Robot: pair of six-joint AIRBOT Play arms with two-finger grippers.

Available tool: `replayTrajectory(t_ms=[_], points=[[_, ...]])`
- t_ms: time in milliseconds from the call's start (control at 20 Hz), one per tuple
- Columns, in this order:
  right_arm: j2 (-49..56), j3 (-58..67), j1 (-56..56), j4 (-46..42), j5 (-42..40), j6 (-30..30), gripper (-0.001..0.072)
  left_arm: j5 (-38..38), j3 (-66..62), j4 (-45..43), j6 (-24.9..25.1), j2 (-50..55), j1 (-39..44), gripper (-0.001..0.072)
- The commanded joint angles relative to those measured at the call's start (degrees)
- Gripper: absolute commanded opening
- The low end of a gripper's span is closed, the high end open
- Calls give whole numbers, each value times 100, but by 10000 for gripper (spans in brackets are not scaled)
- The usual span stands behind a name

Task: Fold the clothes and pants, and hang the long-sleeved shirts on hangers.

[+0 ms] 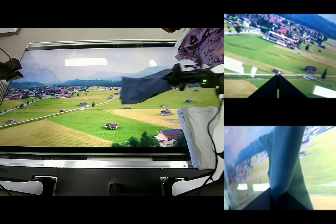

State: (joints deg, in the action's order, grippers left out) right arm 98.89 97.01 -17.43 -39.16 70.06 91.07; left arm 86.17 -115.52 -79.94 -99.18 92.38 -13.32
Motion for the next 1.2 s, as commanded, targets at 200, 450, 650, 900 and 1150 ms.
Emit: replayTrajectory(t_ms=[200,450,650,900,1150], points=[[-887,35,-1283,-1047,-345,1344,28,42,2,0,-55,0,-4,18],[-1429,35,-1781,-1746,-337,2151,28,190,2,0,-52,0,-4,19],[-1834,35,-1845,-2448,-249,2835,28,240,2,0,-55,0,-4,18],[-2251,35,-1843,-3241,181,3523,28,251,2,-2,-55,0,-4,19],[-2621,35,-1843,-3971,761,3969,28,256,2,0,-52,0,-4,18]])
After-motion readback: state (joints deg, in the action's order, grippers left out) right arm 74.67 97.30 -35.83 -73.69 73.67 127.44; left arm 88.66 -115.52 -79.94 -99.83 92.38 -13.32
